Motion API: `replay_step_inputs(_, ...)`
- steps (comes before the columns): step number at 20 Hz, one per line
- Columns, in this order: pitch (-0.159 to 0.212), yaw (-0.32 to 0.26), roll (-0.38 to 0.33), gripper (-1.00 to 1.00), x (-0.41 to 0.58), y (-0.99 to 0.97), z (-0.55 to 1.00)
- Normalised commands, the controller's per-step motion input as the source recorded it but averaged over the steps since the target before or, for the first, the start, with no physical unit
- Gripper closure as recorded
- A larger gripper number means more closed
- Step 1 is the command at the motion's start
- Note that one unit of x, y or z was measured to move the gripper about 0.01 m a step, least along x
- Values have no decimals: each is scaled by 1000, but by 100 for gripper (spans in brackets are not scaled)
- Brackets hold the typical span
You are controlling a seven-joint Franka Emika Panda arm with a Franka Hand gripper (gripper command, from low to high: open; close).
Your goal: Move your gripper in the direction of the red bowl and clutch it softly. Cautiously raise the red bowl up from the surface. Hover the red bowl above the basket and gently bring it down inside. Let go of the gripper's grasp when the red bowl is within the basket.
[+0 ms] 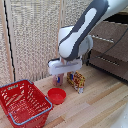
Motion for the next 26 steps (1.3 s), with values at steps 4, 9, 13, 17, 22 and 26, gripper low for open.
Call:
replay_step_inputs(4, 0, 2, -20, -100, -109, 0, -546)
replay_step_inputs(9, -1, 26, -15, -100, -9, 1, -393)
replay_step_inputs(13, -7, 17, -32, 100, -46, 58, -235)
replay_step_inputs(17, 1, 0, -7, 100, -20, 41, -34)
replay_step_inputs(22, -1, 0, -30, 100, -13, 25, -61)
replay_step_inputs(26, -51, -5, -10, 100, -22, 2, -1)
